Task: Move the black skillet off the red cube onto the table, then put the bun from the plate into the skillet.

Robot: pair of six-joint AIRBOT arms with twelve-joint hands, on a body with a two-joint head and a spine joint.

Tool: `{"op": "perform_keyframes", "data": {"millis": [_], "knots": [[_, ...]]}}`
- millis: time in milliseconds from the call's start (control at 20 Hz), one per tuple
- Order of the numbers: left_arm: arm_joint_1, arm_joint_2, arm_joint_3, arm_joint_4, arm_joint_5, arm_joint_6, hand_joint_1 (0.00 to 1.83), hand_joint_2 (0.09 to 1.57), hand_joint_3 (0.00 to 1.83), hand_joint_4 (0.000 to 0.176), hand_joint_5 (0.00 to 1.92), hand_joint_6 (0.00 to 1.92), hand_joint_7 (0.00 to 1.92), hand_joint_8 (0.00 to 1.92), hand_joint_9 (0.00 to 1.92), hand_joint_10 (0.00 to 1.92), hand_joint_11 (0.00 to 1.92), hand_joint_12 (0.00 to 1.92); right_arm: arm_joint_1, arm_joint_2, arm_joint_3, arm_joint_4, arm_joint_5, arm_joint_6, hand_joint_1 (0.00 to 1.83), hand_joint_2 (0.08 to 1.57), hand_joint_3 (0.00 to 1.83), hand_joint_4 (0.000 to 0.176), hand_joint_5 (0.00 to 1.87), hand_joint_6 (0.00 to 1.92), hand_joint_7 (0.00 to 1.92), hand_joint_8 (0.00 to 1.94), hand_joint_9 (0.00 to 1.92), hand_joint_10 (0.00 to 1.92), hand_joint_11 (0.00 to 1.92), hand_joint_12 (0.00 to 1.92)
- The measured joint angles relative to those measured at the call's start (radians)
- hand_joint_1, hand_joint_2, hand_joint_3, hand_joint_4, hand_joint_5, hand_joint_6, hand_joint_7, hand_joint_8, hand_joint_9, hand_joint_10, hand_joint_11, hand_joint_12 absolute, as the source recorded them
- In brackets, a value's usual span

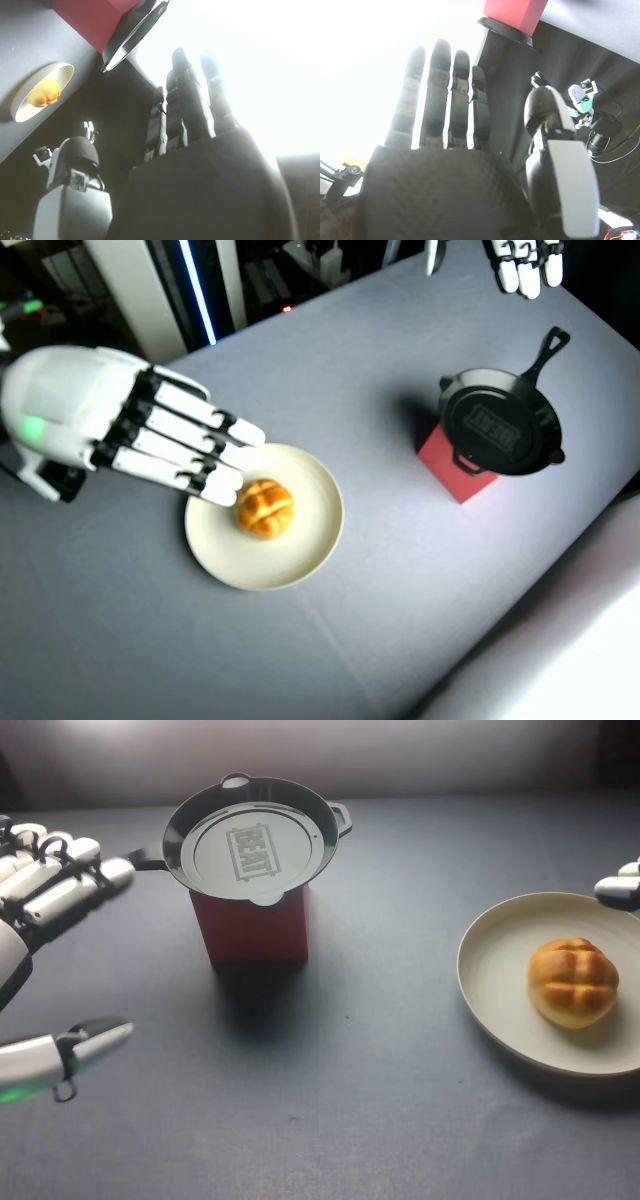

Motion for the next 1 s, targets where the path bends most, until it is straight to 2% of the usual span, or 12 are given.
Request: {"op": "perform_keyframes", "data": {"millis": [100,200,300,350,400,450,500,550,750,800,850,1000], "knots": [[0.0,0.0,0.0,-0.002,0.0,0.0,0.56,1.05,0.0,0.08,0.25,0.0,0.15,0.0,0.08,0.0,0.0,0.31,0.0,0.0,0.001,0.0,-0.005,0.0,0.56,1.32,0.0,0.08,0.4,0.0,0.41,0.0,0.38,0.0,0.31,0.27],[0.0,0.0,0.001,-0.002,0.002,0.0,0.6,1.05,0.0,0.058,0.26,0.0,0.15,0.0,0.09,0.0,0.0,0.36,0.0,0.0,0.001,0.0,-0.007,0.0,0.61,1.32,0.0,0.057,0.41,0.0,0.42,0.0,0.39,0.0,0.33,0.25],[-0.002,-0.002,0.012,0.0,0.002,-0.001,0.62,1.06,0.0,0.043,0.25,0.0,0.14,0.0,0.08,0.0,0.0,0.32,0.0,-0.002,0.006,-0.003,-0.013,0.0,0.6,1.33,0.0,0.056,0.41,0.0,0.42,0.0,0.4,0.0,0.34,0.24],[-0.016,-0.009,0.026,-0.009,0.008,-0.001,0.64,1.07,0.0,0.056,0.27,0.0,0.15,0.0,0.08,0.0,0.0,0.26,0.0,-0.002,0.006,-0.003,-0.017,0.0,0.59,1.33,0.0,0.059,0.4,0.0,0.42,0.0,0.4,0.0,0.34,0.23],[-0.045,-0.029,0.056,-0.034,0.017,-0.001,0.66,1.08,0.0,0.054,0.28,0.0,0.15,0.0,0.08,0.0,0.0,0.19,0.0,-0.002,0.006,-0.003,-0.02,0.0,0.58,1.33,0.0,0.056,0.4,0.0,0.42,0.0,0.4,0.0,0.34,0.22],[-0.08,-0.055,0.093,-0.067,0.028,-0.001,0.68,1.09,0.0,0.04,0.28,0.0,0.16,0.0,0.07,0.0,0.0,0.11,0.0,-0.003,0.006,-0.006,-0.019,0.0,0.61,1.33,0.0,0.05,0.41,0.0,0.42,0.0,0.4,0.0,0.34,0.22],[-0.106,-0.074,0.123,-0.098,0.049,0.0,0.69,1.05,0.01,0.063,0.33,0.0,0.21,0.0,0.12,0.0,0.0,0.24,0.0,-0.004,0.007,-0.007,-0.019,0.0,0.63,1.32,0.0,0.052,0.41,0.0,0.43,0.0,0.4,0.0,0.34,0.22],[-0.131,-0.091,0.152,-0.123,0.076,0.0,0.71,1.05,0.01,0.072,0.35,0.0,0.22,0.0,0.12,0.0,0.0,0.25,0.0,-0.006,0.01,-0.007,-0.02,0.0,0.65,1.32,0.0,0.051,0.41,0.0,0.43,0.0,0.4,0.0,0.35,0.22],[-0.23,-0.164,0.266,-0.189,0.211,0.0,0.59,1.02,0.0,0.061,0.36,0.0,0.26,0.0,0.14,0.0,0.0,0.23,0.0,-0.01,0.013,-0.013,-0.028,0.0,0.63,1.33,0.0,0.058,0.4,0.0,0.43,0.0,0.4,0.0,0.36,0.21],[-0.246,-0.175,0.286,-0.201,0.24,0.0,0.58,1.03,0.0,0.089,0.36,0.0,0.27,0.0,0.16,0.01,0.0,0.28,0.0,-0.011,0.014,-0.016,-0.03,0.001,0.63,1.33,0.0,0.062,0.4,0.0,0.43,0.0,0.4,0.0,0.35,0.21],[-0.266,-0.189,0.314,-0.217,0.275,0.0,0.58,1.04,0.0,0.099,0.37,0.0,0.27,0.0,0.17,0.01,0.0,0.29,0.0,-0.012,0.014,-0.016,-0.035,0.001,0.63,1.33,0.0,0.058,0.4,0.0,0.43,0.0,0.4,0.0,0.36,0.21],[-0.319,-0.219,0.377,-0.234,0.36,0.0,0.59,1.07,0.0,0.097,0.4,0.0,0.3,0.0,0.22,0.01,0.0,0.49,0.0,-0.014,0.02,-0.018,-0.04,0.001,0.61,1.34,0.0,0.047,0.41,0.0,0.44,0.01,0.42,0.01,0.37,0.22]]}}
